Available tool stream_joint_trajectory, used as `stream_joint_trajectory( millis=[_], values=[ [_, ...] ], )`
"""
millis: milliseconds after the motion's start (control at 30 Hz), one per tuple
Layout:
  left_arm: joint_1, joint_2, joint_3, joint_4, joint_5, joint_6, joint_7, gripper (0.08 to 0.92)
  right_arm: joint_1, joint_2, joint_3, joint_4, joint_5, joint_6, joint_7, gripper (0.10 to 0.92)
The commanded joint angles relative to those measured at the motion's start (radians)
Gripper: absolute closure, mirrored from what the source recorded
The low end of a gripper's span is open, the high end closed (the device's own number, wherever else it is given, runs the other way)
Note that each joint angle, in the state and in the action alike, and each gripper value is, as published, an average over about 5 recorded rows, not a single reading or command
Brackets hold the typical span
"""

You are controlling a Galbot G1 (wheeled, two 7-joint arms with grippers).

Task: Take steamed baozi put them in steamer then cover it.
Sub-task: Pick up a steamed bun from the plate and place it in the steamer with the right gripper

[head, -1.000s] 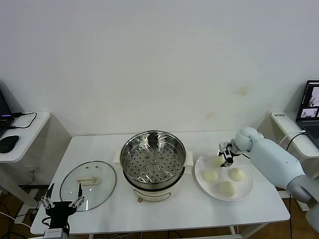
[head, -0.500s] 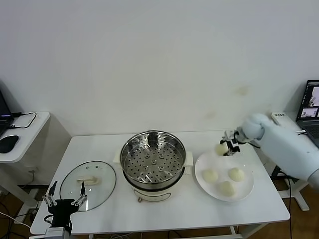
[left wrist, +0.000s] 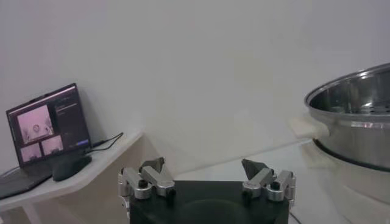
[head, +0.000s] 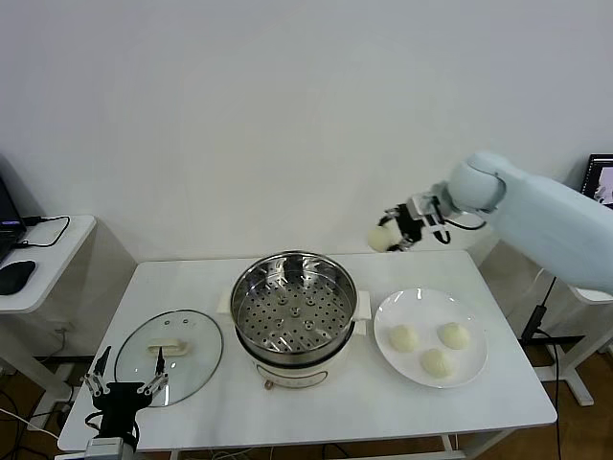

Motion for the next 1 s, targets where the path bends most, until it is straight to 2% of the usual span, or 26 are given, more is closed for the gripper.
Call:
stream_joint_trajectory(
  millis=[33, 333, 733, 1000],
  values=[
    [0.000, 0.000, -0.001, -0.002, -0.001, 0.000, 0.001, 0.177, 0.099, 0.259, -0.169, -0.008, 0.035, 0.110, 0.033, 0.440],
    [-0.008, -0.003, -0.014, -0.011, -0.006, 0.002, 0.004, 0.177, 0.022, 0.416, -0.198, -0.172, -0.183, 0.288, 0.021, 0.440],
    [-0.016, -0.008, -0.017, -0.004, -0.009, 0.001, 0.004, 0.177, -0.085, 0.446, -0.183, -0.305, -0.419, 0.415, 0.052, 0.440],
    [-0.020, -0.008, -0.016, -0.006, -0.008, 0.001, 0.005, 0.177, -0.115, 0.475, -0.158, -0.363, -0.482, 0.448, 0.081, 0.433]
  ],
)
